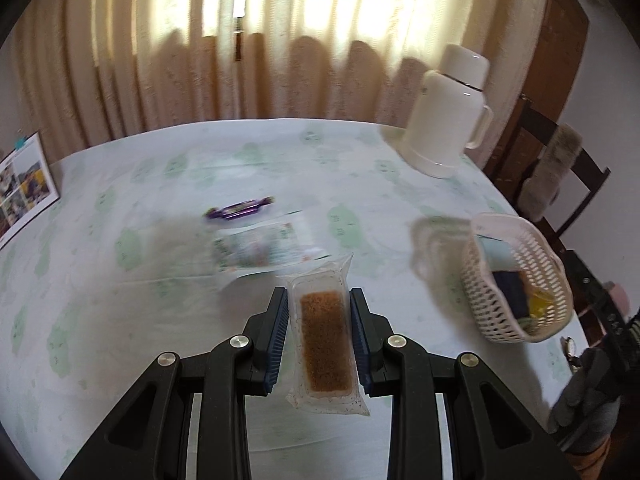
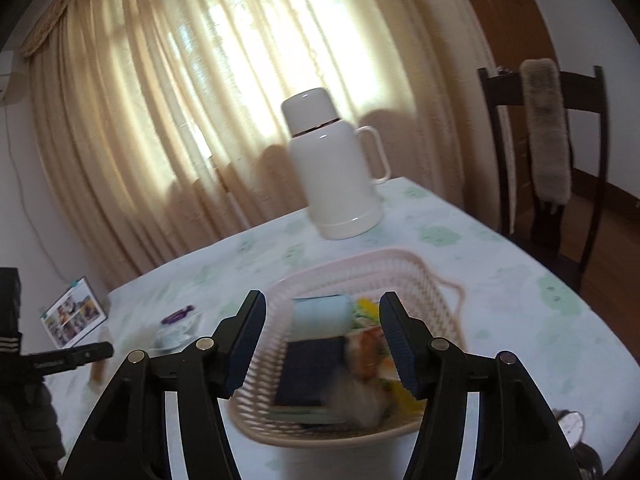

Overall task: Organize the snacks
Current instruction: 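Carry the wafer and small candy into the pink basket and open both tools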

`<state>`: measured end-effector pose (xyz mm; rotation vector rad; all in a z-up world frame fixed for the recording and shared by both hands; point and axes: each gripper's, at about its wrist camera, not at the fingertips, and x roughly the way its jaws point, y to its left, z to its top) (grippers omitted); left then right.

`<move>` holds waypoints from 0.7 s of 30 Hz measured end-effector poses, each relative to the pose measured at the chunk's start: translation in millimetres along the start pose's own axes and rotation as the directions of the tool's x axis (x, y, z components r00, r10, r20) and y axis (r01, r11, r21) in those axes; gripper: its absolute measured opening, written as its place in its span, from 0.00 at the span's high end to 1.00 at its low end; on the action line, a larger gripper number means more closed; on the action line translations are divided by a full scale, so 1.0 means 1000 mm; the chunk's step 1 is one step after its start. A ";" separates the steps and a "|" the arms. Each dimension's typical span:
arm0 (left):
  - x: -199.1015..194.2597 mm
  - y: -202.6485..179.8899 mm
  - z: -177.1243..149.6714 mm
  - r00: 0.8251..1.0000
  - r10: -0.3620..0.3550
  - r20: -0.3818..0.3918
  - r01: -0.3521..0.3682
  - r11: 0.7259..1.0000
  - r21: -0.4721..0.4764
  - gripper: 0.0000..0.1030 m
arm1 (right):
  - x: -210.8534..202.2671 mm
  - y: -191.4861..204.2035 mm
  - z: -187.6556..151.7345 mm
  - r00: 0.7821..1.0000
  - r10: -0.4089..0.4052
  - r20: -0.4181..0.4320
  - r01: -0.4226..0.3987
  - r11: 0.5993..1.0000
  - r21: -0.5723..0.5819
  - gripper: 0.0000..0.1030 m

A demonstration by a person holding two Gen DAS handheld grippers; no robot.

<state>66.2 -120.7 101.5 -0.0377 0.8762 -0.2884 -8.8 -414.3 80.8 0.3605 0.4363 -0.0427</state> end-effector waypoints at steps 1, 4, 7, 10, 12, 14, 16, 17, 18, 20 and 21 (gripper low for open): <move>0.000 -0.006 0.001 1.000 -0.013 -0.003 0.013 1.000 0.008 0.74 | 0.000 -0.002 -0.001 1.000 -0.012 0.009 0.012 1.000 -0.001 0.42; 0.004 -0.025 0.005 0.999 -0.051 -0.012 0.051 0.998 0.035 0.74 | -0.002 -0.006 -0.003 0.998 -0.045 0.037 0.045 0.999 -0.003 0.42; 0.008 -0.044 0.009 0.996 -0.090 -0.024 0.091 0.994 0.059 0.74 | -0.006 -0.008 -0.005 0.995 -0.070 0.070 0.070 0.998 -0.004 0.42; 0.013 -0.069 0.012 0.991 -0.127 -0.033 0.129 0.987 0.096 0.74 | -0.009 -0.010 -0.005 0.991 -0.088 0.100 0.088 0.996 0.000 0.42; 0.016 -0.083 0.014 0.990 -0.139 -0.037 0.142 0.983 0.118 0.74 | -0.011 -0.011 -0.006 0.988 -0.098 0.117 0.098 0.995 0.006 0.41; 0.020 -0.100 0.016 0.987 -0.155 -0.042 0.160 0.977 0.144 0.74 | -0.012 -0.014 -0.007 0.986 -0.106 0.127 0.105 0.994 0.015 0.41; 0.024 -0.110 0.018 0.985 -0.167 -0.047 0.173 0.972 0.158 0.74 | -0.013 -0.017 -0.008 0.986 -0.108 0.130 0.106 0.994 0.027 0.41; 0.027 -0.118 0.019 0.983 -0.179 -0.052 0.185 0.968 0.167 0.74 | -0.012 -0.018 -0.008 0.985 -0.109 0.131 0.106 0.994 0.030 0.41; 0.028 -0.123 0.019 0.981 -0.186 -0.055 0.193 0.966 0.172 0.74 | -0.013 -0.019 -0.008 0.984 -0.113 0.134 0.110 0.993 0.033 0.41; 0.033 -0.134 0.022 0.977 -0.203 -0.063 0.211 0.960 0.182 0.74 | -0.013 -0.020 -0.008 0.983 -0.118 0.141 0.114 0.993 0.039 0.41; 0.035 -0.140 0.023 0.975 -0.210 -0.068 0.219 0.958 0.185 0.74 | -0.014 -0.021 -0.007 0.982 -0.119 0.144 0.114 0.993 0.040 0.41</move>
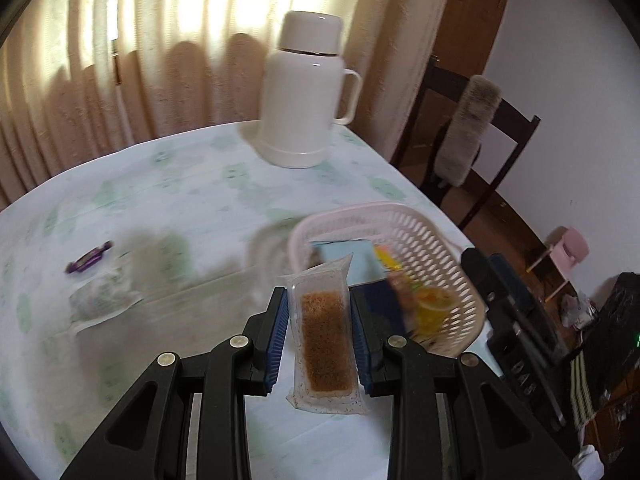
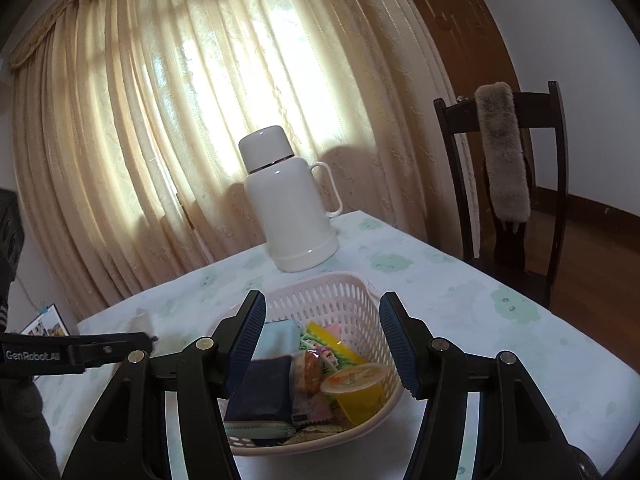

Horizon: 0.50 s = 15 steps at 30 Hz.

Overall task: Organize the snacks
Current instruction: 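Carry the wafer and small candy into the pink basket and open both tools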

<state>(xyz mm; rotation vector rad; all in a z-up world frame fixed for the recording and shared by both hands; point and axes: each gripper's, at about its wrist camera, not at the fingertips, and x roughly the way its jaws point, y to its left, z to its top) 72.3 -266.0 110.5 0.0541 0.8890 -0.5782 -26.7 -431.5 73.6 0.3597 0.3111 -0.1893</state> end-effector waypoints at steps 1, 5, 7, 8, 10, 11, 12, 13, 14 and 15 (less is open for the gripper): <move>0.002 -0.003 0.002 1.000 -0.006 -0.002 0.006 1.000 0.003 0.73 | -0.001 -0.001 0.000 1.000 -0.003 0.004 0.003 1.000 0.001 0.41; 0.013 -0.009 0.008 0.998 -0.058 -0.026 0.057 0.998 -0.015 0.59 | -0.002 0.001 -0.001 1.000 -0.006 0.010 0.006 1.000 -0.007 0.41; 0.015 -0.004 0.009 0.997 -0.069 -0.021 0.068 0.997 -0.043 0.53 | -0.004 0.001 -0.001 1.000 -0.009 0.016 0.010 1.000 -0.010 0.41; 0.015 -0.002 0.009 0.998 -0.061 -0.020 0.060 0.997 -0.046 0.53 | -0.004 0.001 -0.001 1.000 -0.010 0.016 0.010 1.000 -0.008 0.41; 0.015 0.004 0.009 0.999 -0.045 -0.020 0.044 0.998 -0.053 0.53 | -0.004 0.000 0.000 1.000 -0.010 0.016 0.010 1.000 -0.005 0.41; 0.014 0.008 0.008 0.999 -0.035 -0.018 0.034 0.998 -0.060 0.53 | -0.004 0.001 0.000 1.000 -0.011 0.016 0.011 1.000 -0.005 0.41; 0.013 0.012 0.007 1.000 -0.025 -0.016 0.024 0.998 -0.063 0.53 | -0.004 0.001 0.000 1.000 -0.011 0.015 0.011 1.000 -0.006 0.41; 0.012 0.016 0.007 1.000 -0.012 -0.014 0.011 0.998 -0.067 0.53 | -0.004 0.001 -0.001 1.000 -0.011 0.016 0.011 1.000 -0.007 0.41; 0.011 0.023 0.006 1.000 0.002 -0.010 -0.003 0.997 -0.077 0.53 | -0.004 0.002 -0.001 1.000 -0.011 0.016 0.012 1.000 -0.011 0.41; 0.009 0.028 0.006 1.000 0.011 -0.008 -0.012 0.996 -0.087 0.53 | -0.004 0.002 -0.001 1.000 -0.012 0.017 0.012 1.000 -0.014 0.41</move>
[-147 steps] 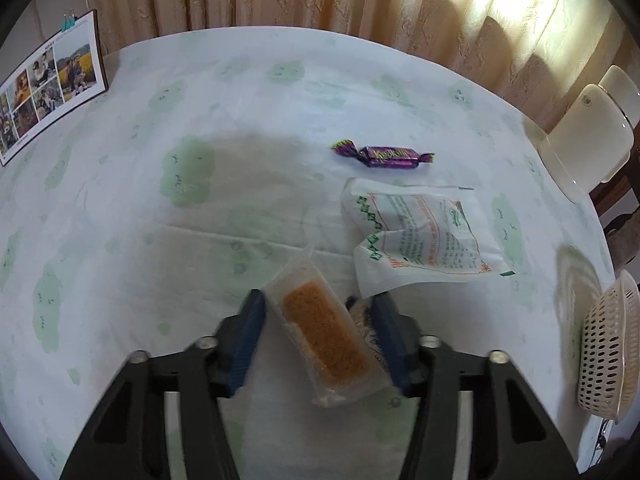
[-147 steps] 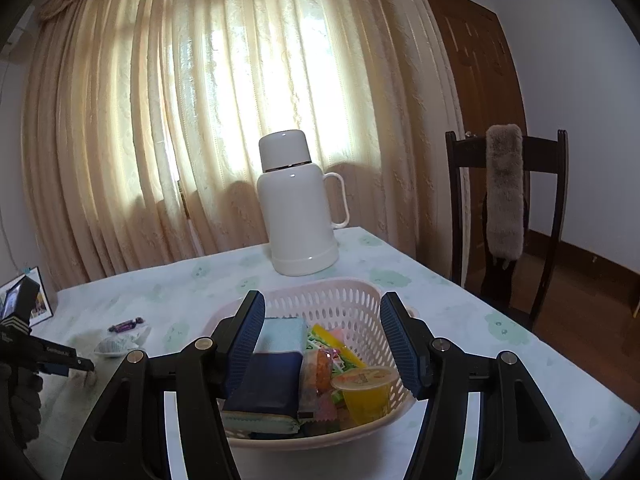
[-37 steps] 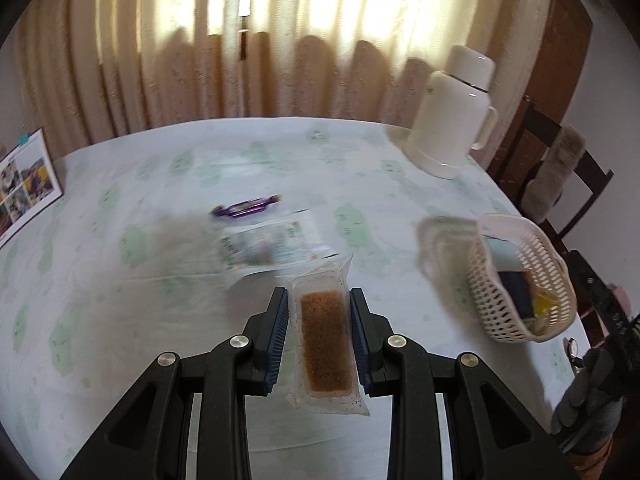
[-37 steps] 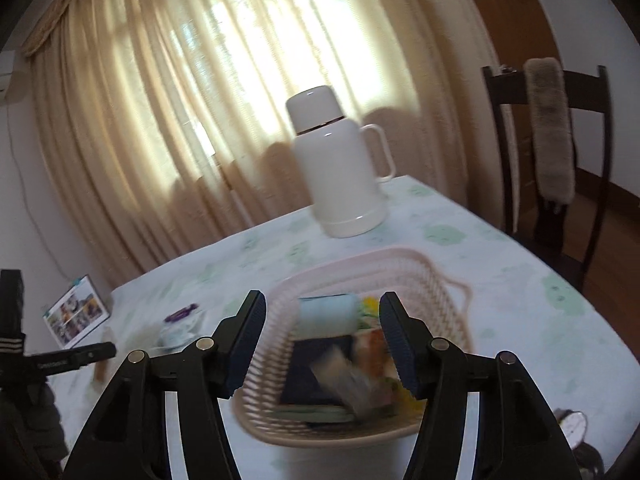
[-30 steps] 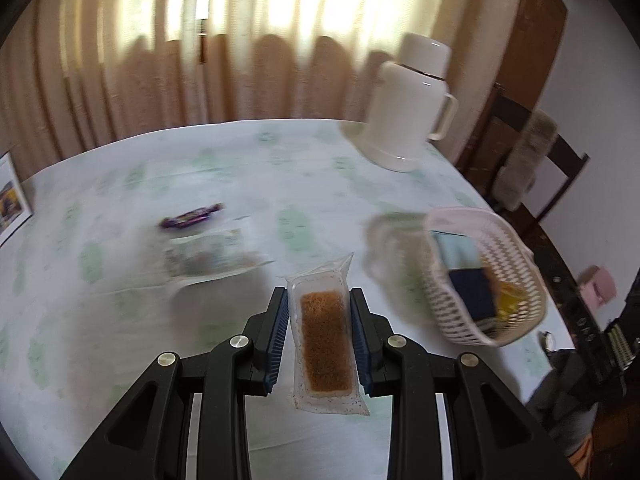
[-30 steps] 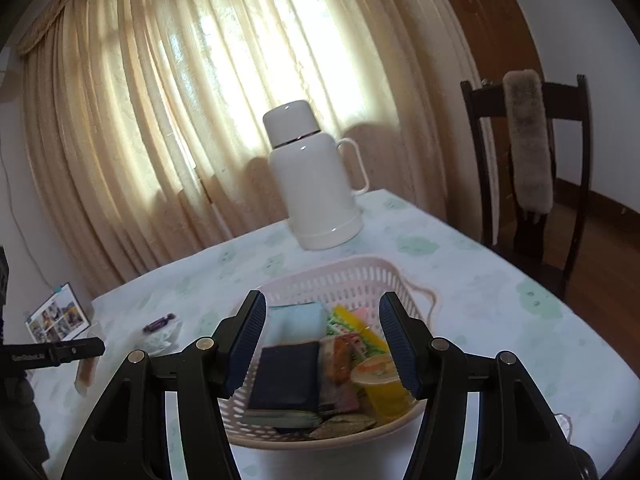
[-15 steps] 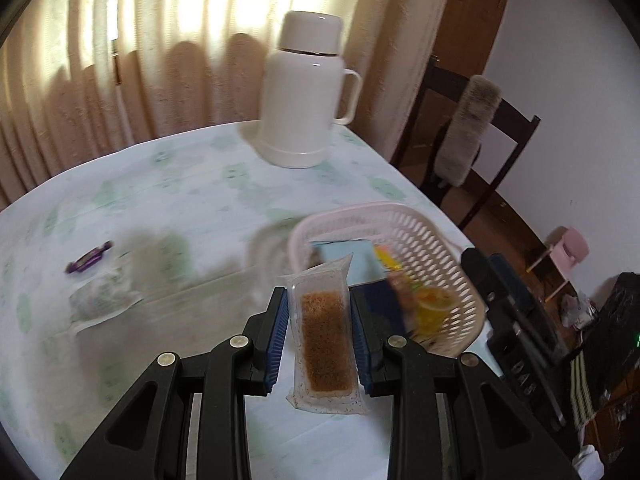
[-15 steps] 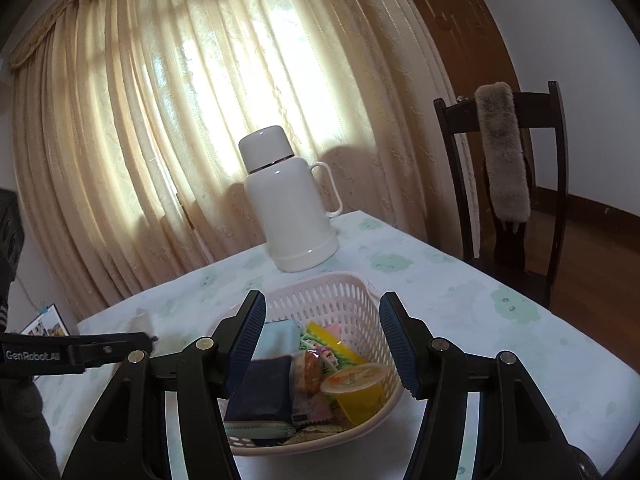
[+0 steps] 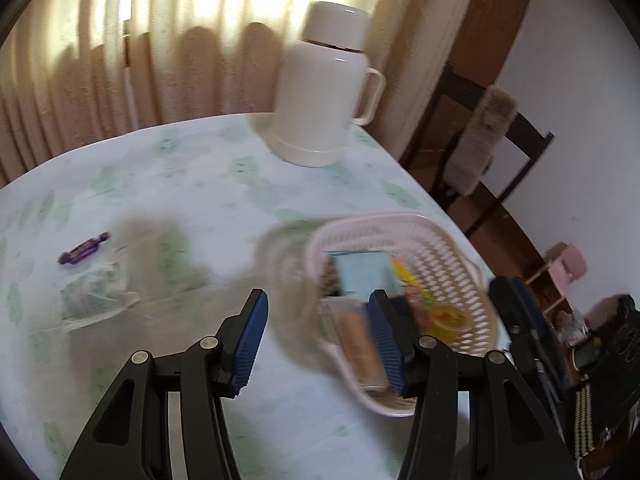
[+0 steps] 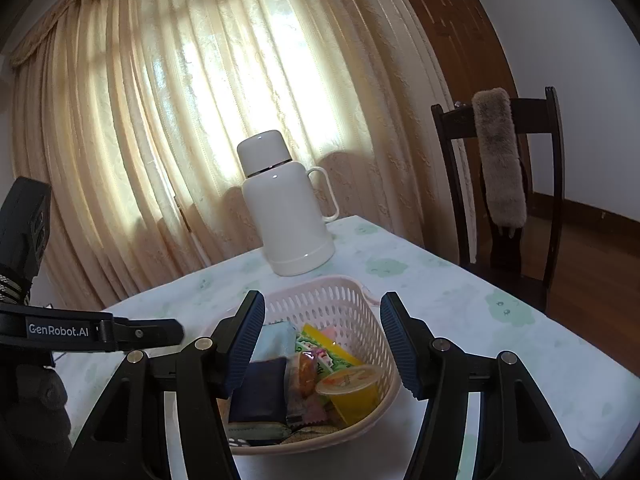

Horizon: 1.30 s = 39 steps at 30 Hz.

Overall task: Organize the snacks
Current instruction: 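Carry the wafer and small candy into the pink basket and open both tools, then grasp the purple wrapped candy with the left tool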

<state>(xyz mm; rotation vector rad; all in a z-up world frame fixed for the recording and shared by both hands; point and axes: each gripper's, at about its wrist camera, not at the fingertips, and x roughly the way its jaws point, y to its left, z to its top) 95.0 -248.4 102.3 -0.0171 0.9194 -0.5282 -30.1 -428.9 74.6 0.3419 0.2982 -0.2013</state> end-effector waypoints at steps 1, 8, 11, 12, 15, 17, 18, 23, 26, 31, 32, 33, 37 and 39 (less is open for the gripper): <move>-0.002 0.008 0.000 1.000 0.011 0.003 -0.011 1.000 -0.013 0.53 | 0.000 0.001 0.000 1.000 -0.001 0.000 0.001 1.000 -0.004 0.41; -0.014 0.057 0.004 0.996 0.085 0.023 -0.082 0.991 -0.103 0.52 | 0.000 0.007 -0.003 1.000 -0.011 0.007 0.011 0.999 -0.039 0.41; -0.019 0.078 0.007 0.992 0.121 0.031 -0.116 0.985 -0.126 0.52 | 0.001 0.011 -0.005 1.000 -0.013 0.006 0.013 0.998 -0.057 0.41; -0.020 0.085 0.008 0.990 0.135 0.034 -0.129 0.983 -0.131 0.52 | 0.001 0.012 -0.005 1.000 -0.014 0.006 0.015 0.998 -0.064 0.41; -0.024 0.111 0.012 0.981 0.188 0.039 -0.180 0.973 -0.147 0.52 | 0.001 0.017 -0.006 1.000 -0.018 0.007 0.019 0.996 -0.087 0.40; -0.024 0.129 0.014 0.975 0.221 0.038 -0.213 0.965 -0.155 0.52 | 0.001 0.020 -0.006 1.000 -0.020 0.007 0.021 0.995 -0.102 0.40; -0.023 0.136 0.016 0.972 0.232 0.036 -0.224 0.961 -0.161 0.52 | 0.000 0.021 -0.007 1.000 -0.022 0.008 0.023 0.994 -0.108 0.40; -0.012 0.176 0.022 0.960 0.279 0.011 -0.273 0.946 -0.176 0.52 | -0.003 0.026 -0.006 0.999 -0.033 0.019 0.035 0.991 -0.126 0.40; 0.001 0.194 0.026 0.955 0.297 -0.017 -0.296 0.940 -0.171 0.52 | -0.004 0.030 -0.004 0.999 -0.028 0.019 0.030 0.991 -0.128 0.40; 0.028 0.216 0.029 0.949 0.308 -0.059 -0.313 0.942 -0.122 0.52 | -0.009 0.050 -0.003 1.000 0.008 0.015 -0.005 0.987 -0.158 0.40; 0.033 0.218 0.029 0.948 0.311 -0.066 -0.317 0.942 -0.114 0.52 | -0.009 0.054 -0.003 1.000 0.018 0.012 -0.016 0.986 -0.163 0.40; 0.038 0.221 0.029 0.949 0.307 -0.076 -0.314 0.944 -0.102 0.52 | -0.009 0.058 -0.002 1.000 0.028 0.009 -0.026 0.985 -0.169 0.39; 0.055 0.227 0.027 0.949 0.296 -0.106 -0.302 0.952 -0.046 0.52 | -0.011 0.077 -0.002 0.997 0.076 -0.004 -0.075 0.977 -0.198 0.35; 0.061 0.229 0.026 0.946 0.304 -0.110 -0.308 0.951 -0.026 0.52 | -0.012 0.087 -0.004 0.995 0.100 -0.017 -0.102 0.971 -0.218 0.35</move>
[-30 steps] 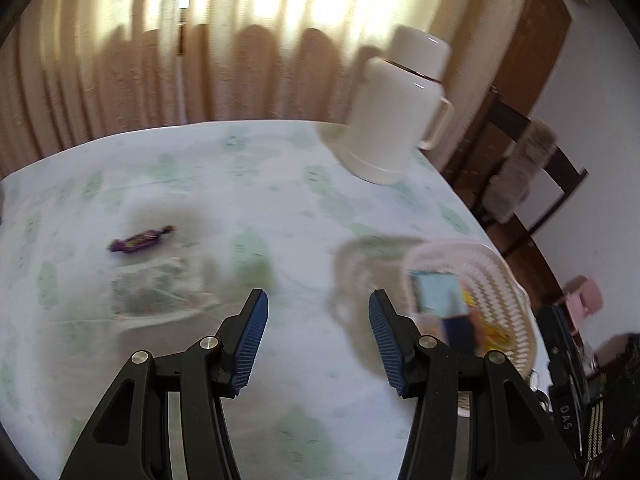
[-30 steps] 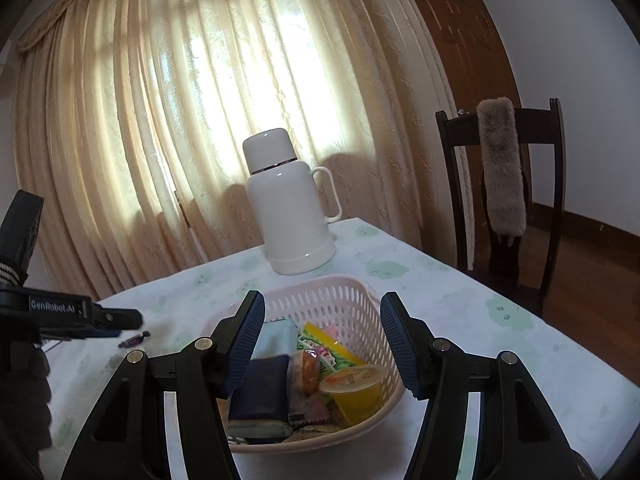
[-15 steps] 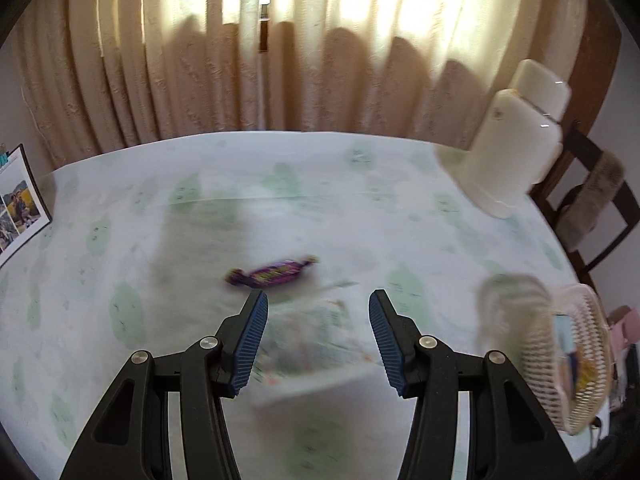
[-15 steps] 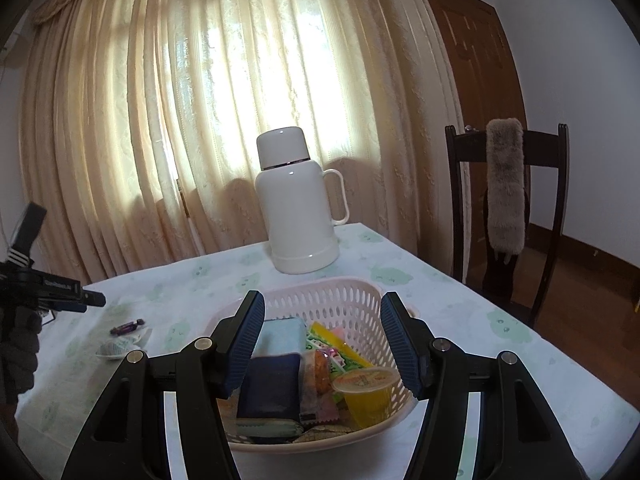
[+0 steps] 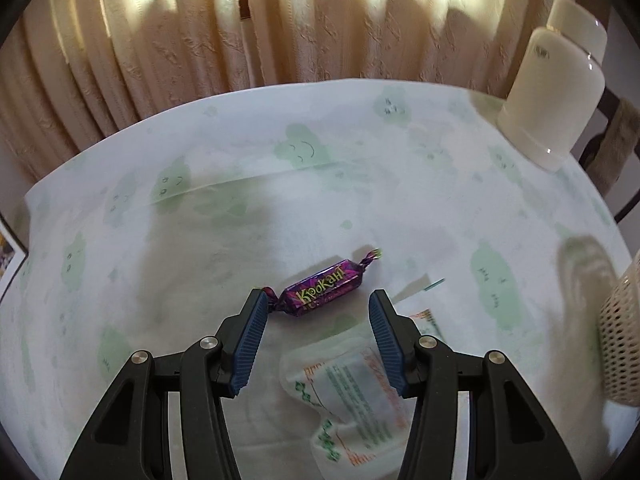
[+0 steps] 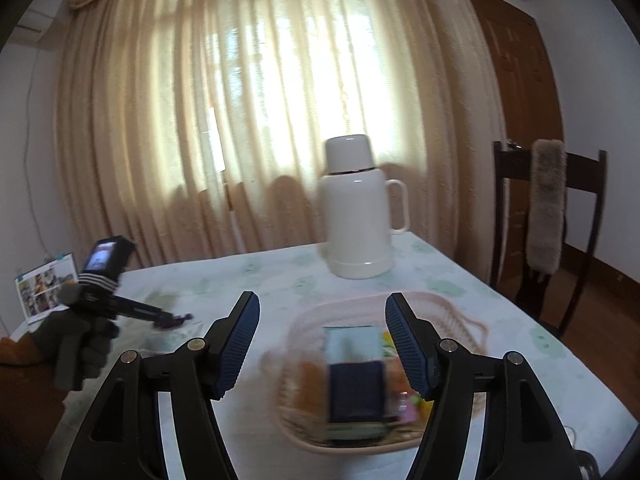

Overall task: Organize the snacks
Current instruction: 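Grasp the purple wrapped candy with the left tool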

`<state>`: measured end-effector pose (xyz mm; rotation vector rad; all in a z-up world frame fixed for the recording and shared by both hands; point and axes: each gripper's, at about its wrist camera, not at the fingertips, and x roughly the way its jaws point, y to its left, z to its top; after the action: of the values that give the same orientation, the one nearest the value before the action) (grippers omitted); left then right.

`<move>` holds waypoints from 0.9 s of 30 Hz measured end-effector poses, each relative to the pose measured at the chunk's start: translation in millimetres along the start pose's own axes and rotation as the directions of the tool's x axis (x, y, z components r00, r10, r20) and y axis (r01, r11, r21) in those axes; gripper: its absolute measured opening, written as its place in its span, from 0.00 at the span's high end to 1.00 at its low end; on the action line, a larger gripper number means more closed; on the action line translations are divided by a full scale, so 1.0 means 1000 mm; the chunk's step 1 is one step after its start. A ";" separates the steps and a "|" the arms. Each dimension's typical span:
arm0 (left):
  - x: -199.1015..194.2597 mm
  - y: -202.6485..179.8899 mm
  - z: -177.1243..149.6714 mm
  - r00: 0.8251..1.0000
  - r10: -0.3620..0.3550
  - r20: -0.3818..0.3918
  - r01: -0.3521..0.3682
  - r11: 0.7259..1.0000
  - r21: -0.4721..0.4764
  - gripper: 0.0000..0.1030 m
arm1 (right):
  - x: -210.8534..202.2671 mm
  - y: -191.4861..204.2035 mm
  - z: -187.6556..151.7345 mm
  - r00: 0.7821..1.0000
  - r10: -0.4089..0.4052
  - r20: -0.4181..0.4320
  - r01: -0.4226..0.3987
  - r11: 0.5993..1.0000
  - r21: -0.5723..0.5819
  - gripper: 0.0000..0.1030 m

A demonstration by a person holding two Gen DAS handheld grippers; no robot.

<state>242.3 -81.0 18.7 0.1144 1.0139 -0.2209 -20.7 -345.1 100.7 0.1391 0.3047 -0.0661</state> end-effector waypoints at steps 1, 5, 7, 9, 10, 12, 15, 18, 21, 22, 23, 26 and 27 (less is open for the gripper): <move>0.003 0.001 0.001 1.000 0.006 -0.003 -0.006 1.000 0.003 0.52 | 0.001 0.005 0.000 1.000 0.012 -0.004 -0.012 1.000 -0.010 0.35; 0.013 0.004 0.004 1.000 0.014 -0.014 -0.014 1.000 -0.008 0.52 | 0.007 0.027 -0.002 0.997 0.075 -0.032 -0.077 0.996 -0.047 0.35; 0.016 0.006 0.007 1.000 0.014 -0.014 -0.014 1.000 -0.015 0.52 | 0.011 0.040 -0.004 0.992 0.112 -0.057 -0.116 0.991 -0.068 0.35; 0.019 0.008 0.010 1.000 0.012 -0.016 -0.012 1.000 -0.023 0.53 | 0.015 0.050 -0.007 0.988 0.134 -0.078 -0.141 0.986 -0.092 0.35; 0.020 0.008 0.011 1.000 0.009 -0.015 -0.010 1.000 -0.026 0.53 | 0.017 0.055 -0.009 0.985 0.148 -0.090 -0.157 0.982 -0.102 0.35; 0.020 0.011 0.012 1.000 0.002 -0.014 -0.003 0.999 -0.034 0.57 | 0.022 0.064 -0.013 0.976 0.178 -0.125 -0.192 0.975 -0.111 0.35; 0.021 0.015 0.014 1.000 -0.013 -0.009 0.012 0.999 -0.049 0.67 | 0.032 0.077 -0.021 0.956 0.223 -0.191 -0.247 0.963 -0.109 0.35; 0.021 0.017 0.017 0.999 -0.035 -0.004 0.035 0.997 -0.062 0.80 | 0.045 0.089 -0.030 0.928 0.263 -0.264 -0.299 0.948 -0.109 0.35; 0.020 0.020 0.015 0.999 -0.048 0.005 0.048 0.996 -0.077 0.82 | 0.057 0.102 -0.039 0.889 0.307 -0.340 -0.358 0.929 -0.097 0.35; 0.019 0.021 0.015 0.998 -0.056 0.010 0.057 0.995 -0.086 0.82 | 0.060 0.104 -0.042 0.879 0.316 -0.358 -0.369 0.925 -0.090 0.35; 0.017 0.024 0.014 0.998 -0.066 0.017 0.067 0.993 -0.101 0.82 | 0.065 0.107 -0.045 0.863 0.329 -0.384 -0.386 0.919 -0.080 0.35; 0.010 0.032 0.012 0.997 -0.076 0.033 0.079 0.988 -0.130 0.82 | 0.083 0.112 -0.053 0.814 0.364 -0.453 -0.422 0.906 -0.031 0.35; 0.007 0.036 0.013 0.996 -0.080 0.041 0.085 0.987 -0.139 0.82 | 0.089 0.113 -0.054 0.797 0.376 -0.473 -0.432 0.902 -0.010 0.35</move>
<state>264.8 -49.9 19.4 -0.0597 0.9964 -0.2249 57.5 -229.6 36.6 0.0983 0.7511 0.4225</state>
